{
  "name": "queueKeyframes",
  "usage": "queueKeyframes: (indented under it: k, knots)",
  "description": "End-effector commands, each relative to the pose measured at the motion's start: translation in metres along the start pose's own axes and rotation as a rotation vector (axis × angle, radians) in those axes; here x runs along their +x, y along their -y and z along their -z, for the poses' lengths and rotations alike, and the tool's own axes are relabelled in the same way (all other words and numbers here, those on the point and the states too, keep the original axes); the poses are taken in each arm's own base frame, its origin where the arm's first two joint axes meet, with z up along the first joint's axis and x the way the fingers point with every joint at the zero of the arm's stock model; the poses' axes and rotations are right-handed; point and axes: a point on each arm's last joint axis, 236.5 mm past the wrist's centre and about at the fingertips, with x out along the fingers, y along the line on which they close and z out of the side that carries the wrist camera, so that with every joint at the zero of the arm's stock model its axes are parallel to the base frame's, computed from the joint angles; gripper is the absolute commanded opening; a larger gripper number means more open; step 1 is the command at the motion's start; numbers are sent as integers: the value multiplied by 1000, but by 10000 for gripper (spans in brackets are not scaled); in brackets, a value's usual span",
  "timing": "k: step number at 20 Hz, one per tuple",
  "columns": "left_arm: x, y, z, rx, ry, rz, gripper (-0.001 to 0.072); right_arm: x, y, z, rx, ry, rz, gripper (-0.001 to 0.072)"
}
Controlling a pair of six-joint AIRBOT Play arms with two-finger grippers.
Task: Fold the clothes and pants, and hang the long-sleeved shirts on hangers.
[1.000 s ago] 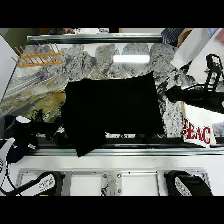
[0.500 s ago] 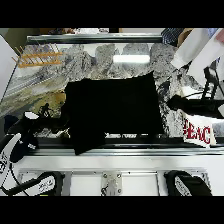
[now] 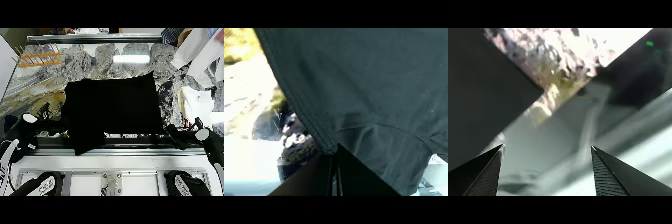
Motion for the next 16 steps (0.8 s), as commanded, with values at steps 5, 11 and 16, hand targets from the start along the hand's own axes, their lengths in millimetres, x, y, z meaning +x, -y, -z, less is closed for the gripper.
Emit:
queueKeyframes:
  k: [5,11,16]
  knots:
    - [-11,5,-2,32,54,4,9,38,-41,-6,44,81,-156,585]
    - [-11,5,-2,32,54,4,9,43,-67,-8,-54,139,-197,89]
    - [-67,38,-31,167,132,-5,8,-31,-146,-46,-381,289,-323,9]
